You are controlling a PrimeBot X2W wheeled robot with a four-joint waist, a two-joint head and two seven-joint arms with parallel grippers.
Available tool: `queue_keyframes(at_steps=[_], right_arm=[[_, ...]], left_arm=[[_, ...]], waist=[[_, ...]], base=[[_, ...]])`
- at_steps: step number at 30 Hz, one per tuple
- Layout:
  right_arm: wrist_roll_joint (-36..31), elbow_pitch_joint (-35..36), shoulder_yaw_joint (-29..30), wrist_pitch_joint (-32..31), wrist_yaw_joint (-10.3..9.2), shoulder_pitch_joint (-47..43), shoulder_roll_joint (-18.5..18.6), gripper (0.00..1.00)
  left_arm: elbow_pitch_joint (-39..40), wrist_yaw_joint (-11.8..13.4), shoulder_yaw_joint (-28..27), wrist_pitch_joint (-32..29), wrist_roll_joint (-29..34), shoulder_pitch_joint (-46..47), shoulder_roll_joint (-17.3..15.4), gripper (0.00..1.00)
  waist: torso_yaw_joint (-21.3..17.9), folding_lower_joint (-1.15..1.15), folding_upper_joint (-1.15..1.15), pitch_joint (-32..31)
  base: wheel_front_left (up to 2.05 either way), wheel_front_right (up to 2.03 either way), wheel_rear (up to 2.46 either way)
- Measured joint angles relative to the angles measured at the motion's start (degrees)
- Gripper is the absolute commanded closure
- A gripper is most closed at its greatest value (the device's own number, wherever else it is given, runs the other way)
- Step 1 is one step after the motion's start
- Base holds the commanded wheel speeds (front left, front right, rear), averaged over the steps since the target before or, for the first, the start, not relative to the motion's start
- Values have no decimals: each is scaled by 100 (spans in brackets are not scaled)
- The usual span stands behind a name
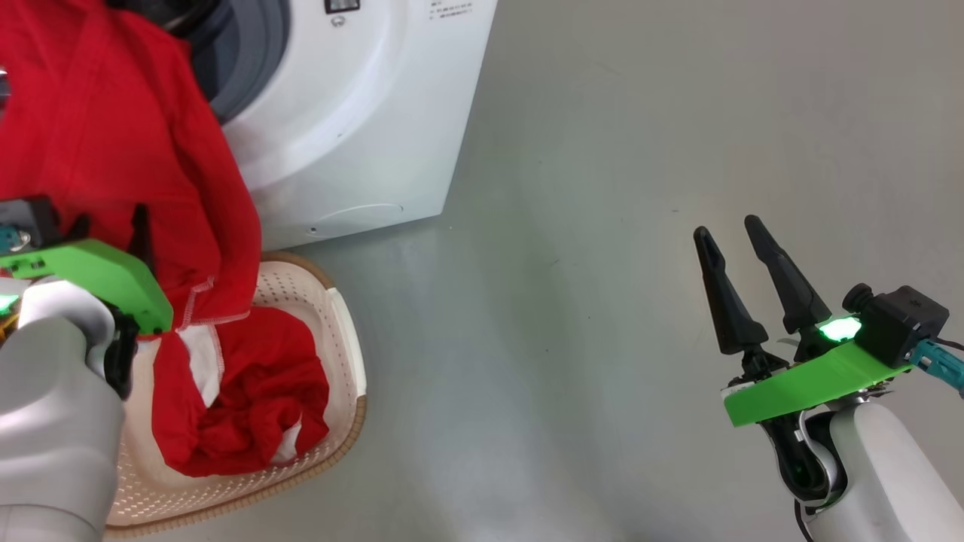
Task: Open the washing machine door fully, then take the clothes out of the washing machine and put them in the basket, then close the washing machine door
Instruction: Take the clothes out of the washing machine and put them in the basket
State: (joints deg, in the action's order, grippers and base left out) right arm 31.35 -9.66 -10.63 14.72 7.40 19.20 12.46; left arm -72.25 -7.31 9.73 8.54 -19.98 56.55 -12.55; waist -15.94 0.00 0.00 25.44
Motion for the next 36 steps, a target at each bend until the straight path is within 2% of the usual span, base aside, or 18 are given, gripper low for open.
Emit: queue_keyframes(at_steps=[7,13,19,28,29,30,31,32,36], right_arm=[[0,-8,-7,0,0,113,-33,0],[1,-7,-19,0,0,126,-63,0],[1,0,-30,0,0,199,-75,0],[2,2,-5,0,0,202,-84,0],[1,2,-2,0,0,202,-86,0],[1,2,0,0,0,202,-90,0],[1,2,2,0,0,202,-94,0],[1,2,2,0,0,202,-99,0],[1,-1,10,0,0,202,-108,0]], left_arm=[[-97,33,189,-46,85,228,14,0],[-148,159,114,5,12,416,-14,0],[-192,159,97,-147,-65,517,-104,0],[-281,176,132,12,-88,593,-191,0],[-282,176,132,12,-99,594,-187,11],[-282,176,133,13,-100,595,-185,60],[-285,176,135,21,-104,595,-181,78],[-288,175,143,54,-111,595,-177,100],[-289,151,182,121,-133,589,-91,100]], waist=[[-92,0,0,102],[-173,0,0,183],[-273,0,0,262],[-324,0,0,330],[-317,0,0,329],[-309,0,0,328],[-297,0,0,327],[-284,0,0,324],[-231,0,0,300]], base=[[0,0,0],[0,0,0],[0,0,0],[0,0,0],[0,0,0],[0,0,0],[0,0,0],[0,0,0],[0,0,0]])
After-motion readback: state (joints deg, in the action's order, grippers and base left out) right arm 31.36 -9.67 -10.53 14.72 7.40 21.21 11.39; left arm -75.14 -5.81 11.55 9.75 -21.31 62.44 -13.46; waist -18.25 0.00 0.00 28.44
